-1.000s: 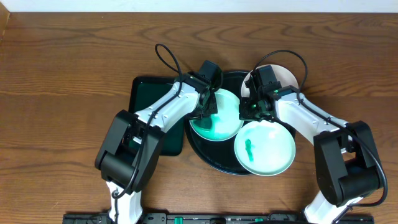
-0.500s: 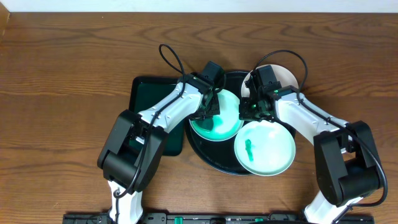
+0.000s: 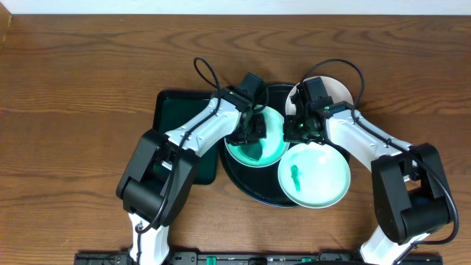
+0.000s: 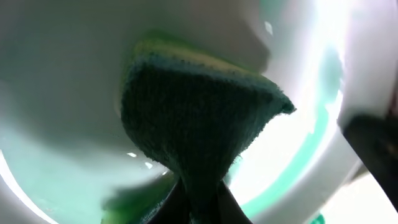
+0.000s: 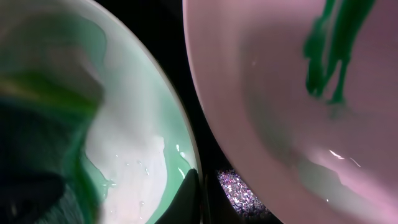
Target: Clean dirty plates on tray and stack at the side
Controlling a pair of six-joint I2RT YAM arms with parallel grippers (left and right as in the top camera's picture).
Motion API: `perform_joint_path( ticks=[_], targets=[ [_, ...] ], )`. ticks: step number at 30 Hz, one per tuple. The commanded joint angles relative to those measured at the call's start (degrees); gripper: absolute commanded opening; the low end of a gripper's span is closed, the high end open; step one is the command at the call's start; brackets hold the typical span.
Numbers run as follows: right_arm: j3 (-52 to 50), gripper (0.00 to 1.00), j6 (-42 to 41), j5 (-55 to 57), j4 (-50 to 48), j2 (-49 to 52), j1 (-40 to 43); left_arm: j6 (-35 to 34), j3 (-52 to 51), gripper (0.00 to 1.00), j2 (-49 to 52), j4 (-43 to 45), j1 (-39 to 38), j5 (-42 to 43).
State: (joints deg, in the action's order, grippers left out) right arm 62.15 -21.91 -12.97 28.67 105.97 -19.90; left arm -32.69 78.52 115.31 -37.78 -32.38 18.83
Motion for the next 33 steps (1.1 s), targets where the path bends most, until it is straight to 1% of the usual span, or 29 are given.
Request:
perform_joint_path(
  ticks=[1,5,9,12,15,21,25,27,33],
  targets=[
    [-0.26,0.01,0.33,-0.59,-0.22,0.09,-0.46,2.62,0.44,0.08,-3.02,-0.13,-1.49,6.64],
    [-0.26,0.01,0.33,-0.59,-0.22,0.09,-0.46,2.62,0.44,0.07,-8.11,-0.50,-0.31,0.11],
    [-0.26,0.01,0.33,-0.59,-0.22,0.09,-0.46,2.62,0.42,0.08,-11.76,-1.14,-0.04,-10.08],
    [-0.26,0.01,0.33,-0.59,-0.22,0.09,-0.46,2.60,0.37,0.07,-12.11,-1.62,-0.04,-15.54],
    [-0.26,0.01,0.33,-0.59,-0.22,0.09,-0.46,2.16,-0.90,0.07,-11.02,-1.51,-0.04,-18.01],
    [-0.26,0.01,0.31,-0.61,-0.42,0.09,-0.46,1.92,-1.62,0.08,-6.54,-1.66,-0.07,-18.25],
    [-0.26,0.01,0.33,-0.59,-0.42,0.09,-0.46,-0.46,-1.60,0.07,-3.06,-2.01,-0.07,-18.18],
    [-0.26,0.01,0.33,-0.59,-0.37,0.09,-0.46,-1.33,-1.60,0.07,-1.55,-2.21,-0.22,-17.31],
    [-0.26,0.01,0.33,-0.59,-0.39,0.09,-0.46,-1.25,-1.66,0.07,0.98,-2.23,-0.98,-10.73]
  ],
)
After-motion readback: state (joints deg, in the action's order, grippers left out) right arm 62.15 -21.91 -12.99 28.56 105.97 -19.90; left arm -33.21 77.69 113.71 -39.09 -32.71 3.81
